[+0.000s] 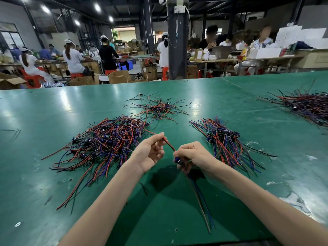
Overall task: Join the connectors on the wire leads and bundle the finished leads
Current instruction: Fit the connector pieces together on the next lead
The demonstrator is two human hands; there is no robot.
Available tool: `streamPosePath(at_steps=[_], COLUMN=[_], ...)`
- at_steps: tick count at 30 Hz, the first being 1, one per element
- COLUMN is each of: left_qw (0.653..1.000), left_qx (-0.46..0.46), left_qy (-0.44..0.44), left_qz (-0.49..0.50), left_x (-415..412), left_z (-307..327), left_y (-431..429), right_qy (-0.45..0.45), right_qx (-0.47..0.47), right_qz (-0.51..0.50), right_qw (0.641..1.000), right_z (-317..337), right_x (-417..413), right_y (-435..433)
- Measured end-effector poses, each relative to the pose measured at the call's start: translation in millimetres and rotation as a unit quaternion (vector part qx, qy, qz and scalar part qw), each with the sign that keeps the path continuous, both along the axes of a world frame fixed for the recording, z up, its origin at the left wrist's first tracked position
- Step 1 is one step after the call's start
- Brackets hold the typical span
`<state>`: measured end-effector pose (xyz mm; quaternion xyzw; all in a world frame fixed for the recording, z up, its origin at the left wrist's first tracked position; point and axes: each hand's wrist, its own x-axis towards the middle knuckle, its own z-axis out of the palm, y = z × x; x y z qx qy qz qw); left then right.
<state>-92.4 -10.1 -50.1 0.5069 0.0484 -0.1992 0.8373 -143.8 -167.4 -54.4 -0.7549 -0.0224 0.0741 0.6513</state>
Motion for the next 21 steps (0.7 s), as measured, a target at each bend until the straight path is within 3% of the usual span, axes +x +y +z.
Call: streamPosePath(at_steps=[6,12,17,21], left_qw=[0.997,0.999,0.994,0.994], left_qx=[-0.005,-0.011,-0.029,-0.063], left_qy=[-0.023,-0.052,-0.056,-0.068], left_qz=[0.079,0.003,0.094,0.064], left_x=[5.1,-1.6,5.6,6.4], left_z=[4.7,6.4,13.2,13.4], left_y=[10.0,7.4,19.3,19.9], right_qy=[-0.013,0.005,-0.003,-0.006], right_qx=[-0.015,-0.015,-0.029,-0.043], right_qz=[0.032,-0.010,0.021,0.011], right_qw=[0.999,1.000,0.999,0.999], right_z=[-0.4,-1.7,-0.2,-0.6], right_x=[-0.5,2.3,1.7,3.3], right_y=[1.7,-4.1,-4.0,-1.8])
